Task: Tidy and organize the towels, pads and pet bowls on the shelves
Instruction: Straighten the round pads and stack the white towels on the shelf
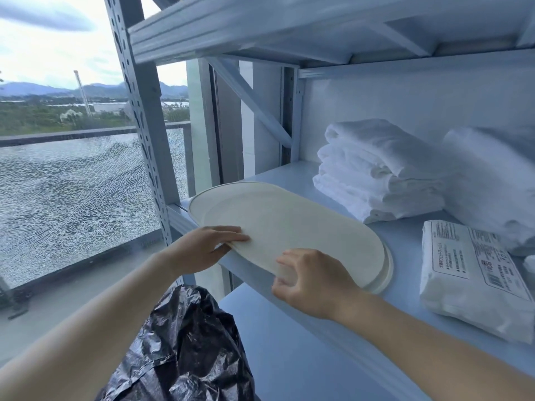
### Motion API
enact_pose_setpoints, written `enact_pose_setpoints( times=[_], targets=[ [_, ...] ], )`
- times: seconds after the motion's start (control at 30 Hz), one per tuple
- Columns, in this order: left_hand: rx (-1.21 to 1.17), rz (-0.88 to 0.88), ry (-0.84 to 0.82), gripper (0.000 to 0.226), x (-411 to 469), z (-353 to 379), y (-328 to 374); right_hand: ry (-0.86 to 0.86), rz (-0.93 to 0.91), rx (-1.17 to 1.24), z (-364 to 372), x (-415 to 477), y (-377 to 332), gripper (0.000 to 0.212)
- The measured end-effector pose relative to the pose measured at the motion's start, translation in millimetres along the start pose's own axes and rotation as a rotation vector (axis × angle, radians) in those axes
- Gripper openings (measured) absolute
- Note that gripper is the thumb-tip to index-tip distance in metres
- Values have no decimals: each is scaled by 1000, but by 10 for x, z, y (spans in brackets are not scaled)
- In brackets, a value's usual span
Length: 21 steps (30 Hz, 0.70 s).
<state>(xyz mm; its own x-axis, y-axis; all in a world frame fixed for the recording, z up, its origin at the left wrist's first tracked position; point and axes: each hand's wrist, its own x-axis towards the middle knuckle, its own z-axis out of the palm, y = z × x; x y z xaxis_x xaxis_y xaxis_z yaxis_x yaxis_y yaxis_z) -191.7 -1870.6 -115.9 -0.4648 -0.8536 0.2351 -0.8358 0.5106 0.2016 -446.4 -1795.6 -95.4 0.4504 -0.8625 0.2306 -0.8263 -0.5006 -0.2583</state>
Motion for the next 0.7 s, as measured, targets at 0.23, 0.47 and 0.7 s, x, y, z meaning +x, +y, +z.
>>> enact_pose_setpoints(
  times=[0.23, 0.47, 0.7],
  targets=[
    [86, -58, -53, 79, 224, -25, 64, -127, 9, -74, -75, 24, 61, 21],
    [204, -74, -79, 86, 304, -33, 161, -304, -30, -209, -163, 61, 142, 40],
    [190, -115, -59, 85, 278, -9, 258, -295, 5, -240, -269, 106, 233, 55]
  ],
)
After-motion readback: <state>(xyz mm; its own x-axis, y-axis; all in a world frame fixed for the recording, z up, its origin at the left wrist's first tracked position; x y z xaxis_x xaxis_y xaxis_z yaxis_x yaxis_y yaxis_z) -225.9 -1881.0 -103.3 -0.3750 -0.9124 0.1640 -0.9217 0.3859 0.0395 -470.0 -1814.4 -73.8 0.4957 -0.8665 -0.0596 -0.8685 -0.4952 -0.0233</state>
